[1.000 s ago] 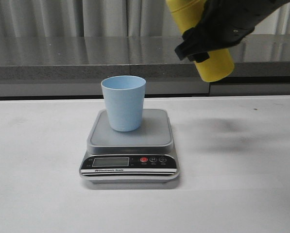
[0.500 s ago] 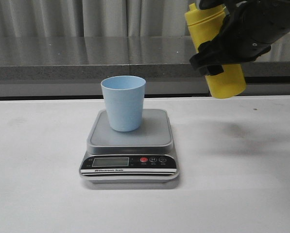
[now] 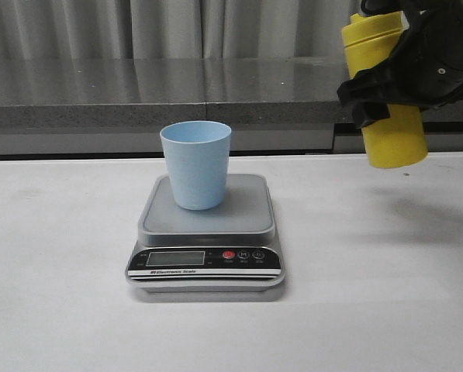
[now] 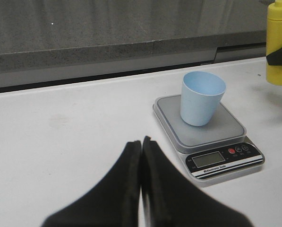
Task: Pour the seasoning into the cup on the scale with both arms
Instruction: 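Turn the bottle upright and move it back beside the scale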
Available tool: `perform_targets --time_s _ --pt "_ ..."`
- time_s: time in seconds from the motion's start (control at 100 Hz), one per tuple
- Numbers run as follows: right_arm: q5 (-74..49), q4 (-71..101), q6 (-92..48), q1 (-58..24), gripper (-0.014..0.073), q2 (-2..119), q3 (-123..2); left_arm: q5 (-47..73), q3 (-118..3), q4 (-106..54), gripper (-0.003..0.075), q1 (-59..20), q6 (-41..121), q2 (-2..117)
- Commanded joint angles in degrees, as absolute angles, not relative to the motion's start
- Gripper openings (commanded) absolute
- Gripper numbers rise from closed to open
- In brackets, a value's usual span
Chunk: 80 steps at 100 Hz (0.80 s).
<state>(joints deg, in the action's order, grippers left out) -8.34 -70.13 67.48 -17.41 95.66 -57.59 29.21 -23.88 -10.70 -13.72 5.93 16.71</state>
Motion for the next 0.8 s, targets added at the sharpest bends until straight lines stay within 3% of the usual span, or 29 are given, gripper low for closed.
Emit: perform_targets --time_s 0.0,0.47,0.64,0.79 --pt "-3.6 -63.0 57.8 -16.5 0.0244 92.3 -58.2 24.9 -25.4 -11.7 -0.0020 -13.6 5.4 17.1" --pt "23.4 -30.9 22.4 -12.1 0.0244 91.4 -45.5 24.9 -25.4 -11.7 -0.0020 -13.6 5.4 17.1" --pt "34.1 -21.8 16.2 -10.0 0.0244 91.4 -40.4 24.9 -25.4 -11.7 -0.0020 -13.6 5.4 17.1" --pt "36.0 -20.5 15.6 -7.6 0.0244 91.9 -37.7 24.9 -25.4 -11.7 -0.0020 -13.6 5.4 17.1"
